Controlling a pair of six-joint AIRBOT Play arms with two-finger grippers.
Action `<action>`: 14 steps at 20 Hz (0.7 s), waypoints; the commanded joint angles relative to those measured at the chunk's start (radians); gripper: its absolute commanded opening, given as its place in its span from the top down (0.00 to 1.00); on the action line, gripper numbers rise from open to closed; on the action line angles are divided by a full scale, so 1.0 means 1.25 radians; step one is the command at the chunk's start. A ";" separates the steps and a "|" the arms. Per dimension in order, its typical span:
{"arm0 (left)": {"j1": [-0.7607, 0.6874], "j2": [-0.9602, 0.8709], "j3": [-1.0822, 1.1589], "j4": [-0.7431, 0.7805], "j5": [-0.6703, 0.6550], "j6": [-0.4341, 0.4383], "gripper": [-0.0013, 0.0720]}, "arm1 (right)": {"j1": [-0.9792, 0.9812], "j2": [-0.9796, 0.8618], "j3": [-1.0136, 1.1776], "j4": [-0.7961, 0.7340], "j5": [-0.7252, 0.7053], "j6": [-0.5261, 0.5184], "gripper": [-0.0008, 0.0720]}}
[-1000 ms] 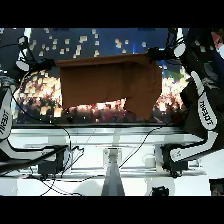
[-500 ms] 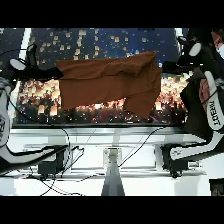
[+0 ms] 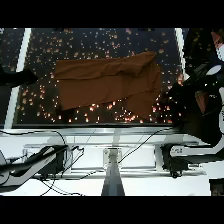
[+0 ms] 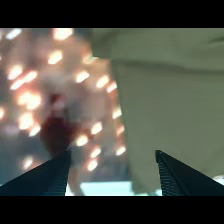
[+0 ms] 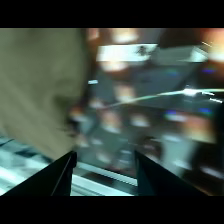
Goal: Fold the clothes and pants, and hang the long-sleeved shirts on hangers.
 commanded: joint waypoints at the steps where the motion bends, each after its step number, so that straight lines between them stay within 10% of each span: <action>1: 0.066 0.024 -0.052 0.044 -0.045 0.002 0.23 | 0.019 0.038 -0.157 0.178 -0.114 -0.102 0.43; 8: 0.129 0.023 -0.245 0.043 -0.002 0.002 0.26 | 0.138 0.043 -0.202 0.243 -0.263 -0.153 0.50; 14: 0.129 0.022 -0.385 -0.018 0.090 0.002 0.26 | 0.160 0.049 -0.202 0.235 -0.294 -0.155 0.96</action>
